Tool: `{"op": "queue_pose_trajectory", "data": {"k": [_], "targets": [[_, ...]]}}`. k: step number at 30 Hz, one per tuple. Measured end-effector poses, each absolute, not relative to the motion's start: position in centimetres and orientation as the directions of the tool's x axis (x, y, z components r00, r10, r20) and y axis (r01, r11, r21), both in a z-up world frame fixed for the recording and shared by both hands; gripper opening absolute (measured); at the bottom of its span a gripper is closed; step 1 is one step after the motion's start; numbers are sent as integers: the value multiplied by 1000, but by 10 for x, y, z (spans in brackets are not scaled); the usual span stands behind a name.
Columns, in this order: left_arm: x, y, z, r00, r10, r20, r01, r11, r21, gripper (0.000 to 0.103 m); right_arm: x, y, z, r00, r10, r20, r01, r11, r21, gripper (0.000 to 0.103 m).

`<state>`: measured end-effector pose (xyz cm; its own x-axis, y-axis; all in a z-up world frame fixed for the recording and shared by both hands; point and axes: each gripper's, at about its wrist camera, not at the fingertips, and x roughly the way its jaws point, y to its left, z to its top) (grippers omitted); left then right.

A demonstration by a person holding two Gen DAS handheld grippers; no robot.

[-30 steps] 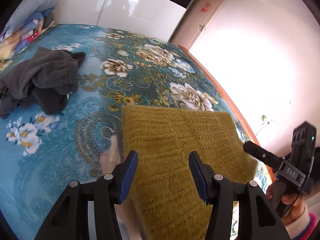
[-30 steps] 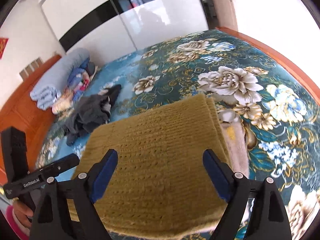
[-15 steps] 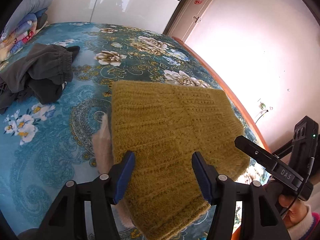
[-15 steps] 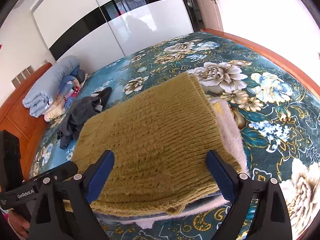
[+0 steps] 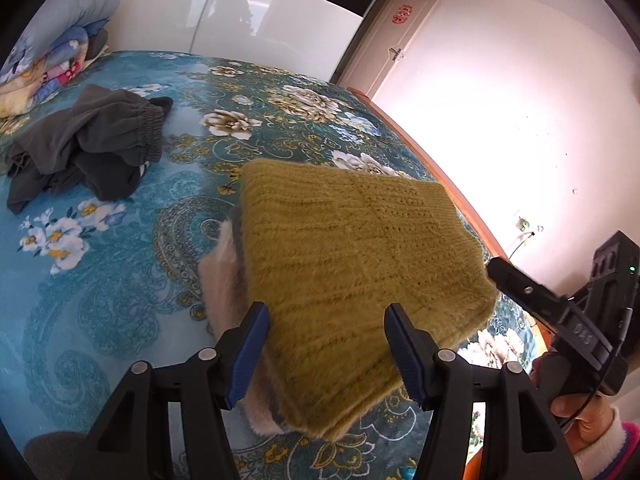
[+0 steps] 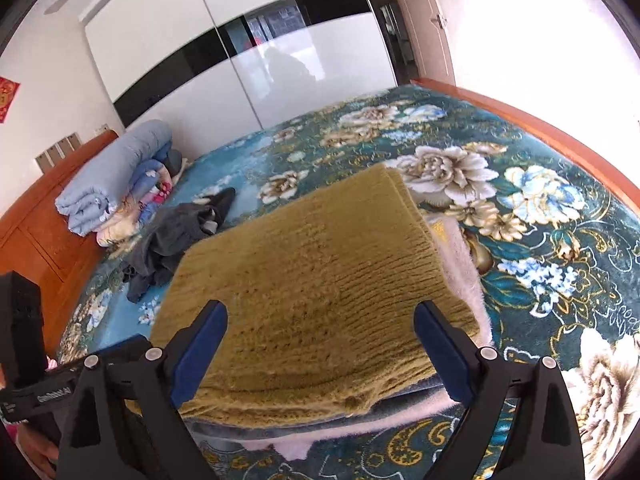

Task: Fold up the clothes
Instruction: 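Open both grippers and withdraw them from the stacked vest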

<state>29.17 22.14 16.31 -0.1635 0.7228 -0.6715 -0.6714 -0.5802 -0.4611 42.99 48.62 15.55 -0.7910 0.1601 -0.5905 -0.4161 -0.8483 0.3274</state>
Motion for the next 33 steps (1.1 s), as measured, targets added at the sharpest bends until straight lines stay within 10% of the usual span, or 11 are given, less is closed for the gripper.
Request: {"op": "queue_pose_trajectory", "data": {"k": [33], "targets": [[314,163,143,-274,653,-706,-506,-722,-472,101,425,417,103,-630,22,-776,-423,-848,319,102]]}}
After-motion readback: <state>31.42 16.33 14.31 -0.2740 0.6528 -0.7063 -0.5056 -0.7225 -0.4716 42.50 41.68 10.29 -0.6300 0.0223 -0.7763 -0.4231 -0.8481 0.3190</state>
